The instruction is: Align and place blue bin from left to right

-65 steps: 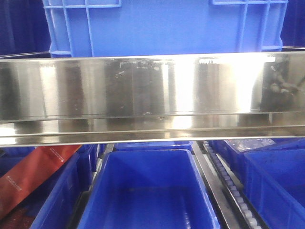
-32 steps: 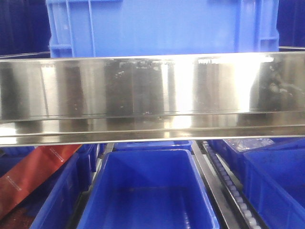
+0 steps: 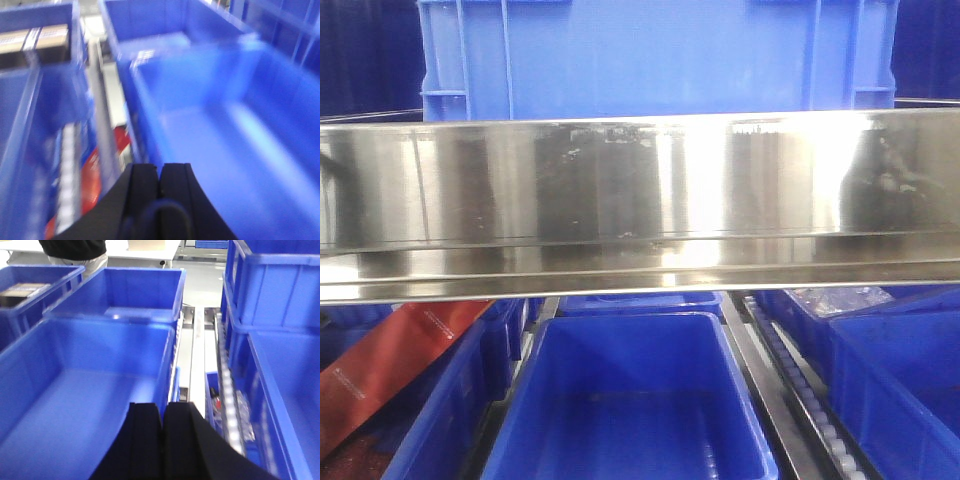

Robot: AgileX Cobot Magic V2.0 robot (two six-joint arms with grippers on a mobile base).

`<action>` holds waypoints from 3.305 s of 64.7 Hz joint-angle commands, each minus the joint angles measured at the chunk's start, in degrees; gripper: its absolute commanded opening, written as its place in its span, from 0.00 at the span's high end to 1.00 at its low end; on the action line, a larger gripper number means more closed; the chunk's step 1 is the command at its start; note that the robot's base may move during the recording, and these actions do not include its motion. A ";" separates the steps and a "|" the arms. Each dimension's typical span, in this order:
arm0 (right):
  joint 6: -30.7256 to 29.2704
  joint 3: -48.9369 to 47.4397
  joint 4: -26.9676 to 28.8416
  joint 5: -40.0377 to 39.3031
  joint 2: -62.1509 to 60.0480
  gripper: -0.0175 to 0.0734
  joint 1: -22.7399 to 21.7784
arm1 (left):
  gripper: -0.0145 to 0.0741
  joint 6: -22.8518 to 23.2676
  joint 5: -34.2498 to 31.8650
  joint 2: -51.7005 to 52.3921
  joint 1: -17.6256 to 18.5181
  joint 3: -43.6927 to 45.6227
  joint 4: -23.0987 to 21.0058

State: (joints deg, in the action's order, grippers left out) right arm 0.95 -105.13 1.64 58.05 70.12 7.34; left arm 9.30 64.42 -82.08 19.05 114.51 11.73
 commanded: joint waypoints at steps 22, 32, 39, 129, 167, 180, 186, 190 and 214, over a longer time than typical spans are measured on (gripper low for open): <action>-2.08 39.61 -0.72 -27.97 -24.97 0.88 -0.27 | 0.96 0.29 -30.90 25.72 0.22 -40.29 0.29; -2.08 53.18 -1.64 -37.56 -33.19 0.88 -0.27 | 0.96 0.29 -45.55 37.02 0.22 -58.79 -0.35; -2.08 59.97 -2.37 -40.74 -37.26 0.88 -0.27 | 0.96 0.29 -55.10 44.13 0.22 -70.26 -1.07; -2.08 65.47 -2.49 -43.90 -39.83 0.88 -0.27 | 0.96 -10.50 -56.38 77.58 -17.59 -101.81 -8.91; -2.08 65.47 -2.49 -43.96 -39.93 0.88 -0.27 | 0.96 -10.50 -60.84 82.08 -20.43 -114.51 -12.59; -2.08 65.47 -2.49 -43.96 -39.93 0.88 -0.27 | 0.96 -10.50 -60.84 82.08 -20.43 -114.51 -12.59; -2.08 65.47 -2.49 -43.96 -39.93 0.88 -0.27 | 0.96 -10.50 -60.84 82.08 -20.43 -114.51 -12.59; -2.08 65.47 -2.49 -43.96 -39.93 0.88 -0.27 | 0.96 -10.50 -60.84 82.08 -20.43 -114.51 -12.59; -4.63 68.68 -0.45 -45.67 -42.10 0.88 -4.03 | 0.96 -10.50 -60.84 82.08 -20.43 -114.51 -12.59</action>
State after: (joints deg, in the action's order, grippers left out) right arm -1.26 -38.32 -0.52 14.76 29.51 5.51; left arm -0.96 4.47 -0.38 -1.22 -0.07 -0.42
